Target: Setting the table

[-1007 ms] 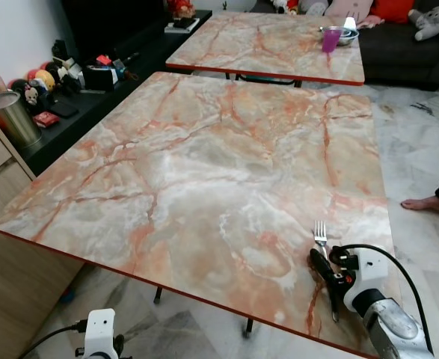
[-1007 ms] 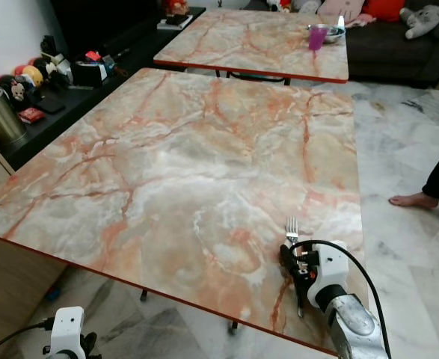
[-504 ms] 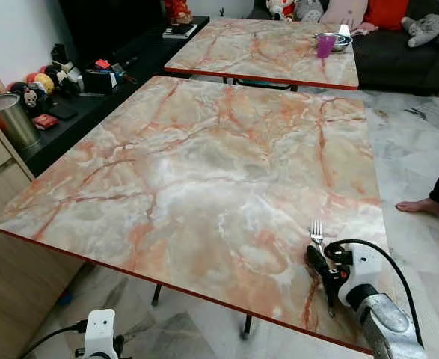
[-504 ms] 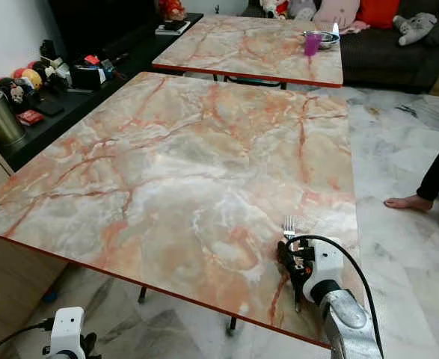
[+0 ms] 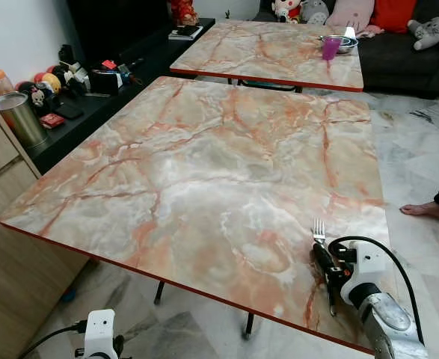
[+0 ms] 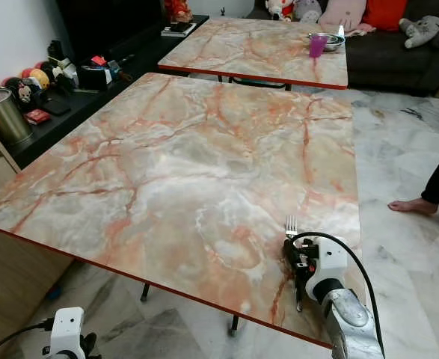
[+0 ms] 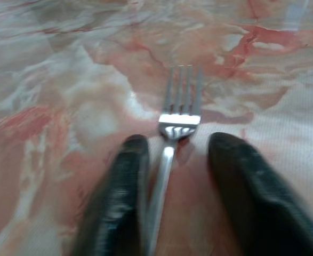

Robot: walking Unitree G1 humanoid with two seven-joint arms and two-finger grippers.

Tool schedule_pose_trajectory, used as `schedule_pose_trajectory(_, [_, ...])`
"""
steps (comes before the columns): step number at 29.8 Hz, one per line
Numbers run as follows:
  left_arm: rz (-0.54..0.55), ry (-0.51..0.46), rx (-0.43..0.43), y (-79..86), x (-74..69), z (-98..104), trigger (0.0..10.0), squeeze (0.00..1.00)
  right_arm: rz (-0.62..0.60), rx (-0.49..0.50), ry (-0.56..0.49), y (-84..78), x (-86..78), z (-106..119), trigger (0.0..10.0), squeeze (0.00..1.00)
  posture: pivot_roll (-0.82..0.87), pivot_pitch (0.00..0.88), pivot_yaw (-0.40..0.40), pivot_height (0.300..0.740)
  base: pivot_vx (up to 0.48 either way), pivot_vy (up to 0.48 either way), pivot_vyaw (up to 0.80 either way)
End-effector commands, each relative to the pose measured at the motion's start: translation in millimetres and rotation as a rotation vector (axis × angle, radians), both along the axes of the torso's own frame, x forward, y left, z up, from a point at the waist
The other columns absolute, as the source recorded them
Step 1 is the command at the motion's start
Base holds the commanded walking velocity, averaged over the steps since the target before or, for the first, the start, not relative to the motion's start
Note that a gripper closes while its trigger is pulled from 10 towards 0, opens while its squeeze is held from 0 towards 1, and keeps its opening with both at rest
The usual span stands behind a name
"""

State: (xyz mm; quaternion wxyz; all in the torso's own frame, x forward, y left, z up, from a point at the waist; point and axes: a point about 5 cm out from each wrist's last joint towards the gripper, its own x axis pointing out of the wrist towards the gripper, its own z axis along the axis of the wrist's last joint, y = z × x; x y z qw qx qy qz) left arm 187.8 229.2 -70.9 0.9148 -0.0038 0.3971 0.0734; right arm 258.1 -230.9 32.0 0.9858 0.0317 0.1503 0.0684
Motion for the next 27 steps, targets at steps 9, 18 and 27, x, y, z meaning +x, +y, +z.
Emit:
schedule_pose_trajectory(9, [0.010,0.020,0.003,3.4,-4.2,-2,10.0,0.00,-0.021,0.023,0.053,-1.2,-3.1,-9,0.0,0.00,0.06,0.055,0.011,0.740,0.000,0.000,0.00])
schedule_pose_trajectory(18, [0.004,0.020,0.006,4.2,-4.6,-2,10.0,0.00,-0.018,0.026,0.046,0.1,-1.9,-8,0.0,0.00,0.06,0.051,0.016,0.740,0.000,0.000,0.00])
schedule_pose_trajectory(27, [0.007,0.016,0.009,4.5,-4.5,-1,10.0,0.00,-0.024,0.021,0.001,-4.1,4.7,2,0.0,0.00,0.06,0.041,0.015,0.740,0.000,0.000,0.00])
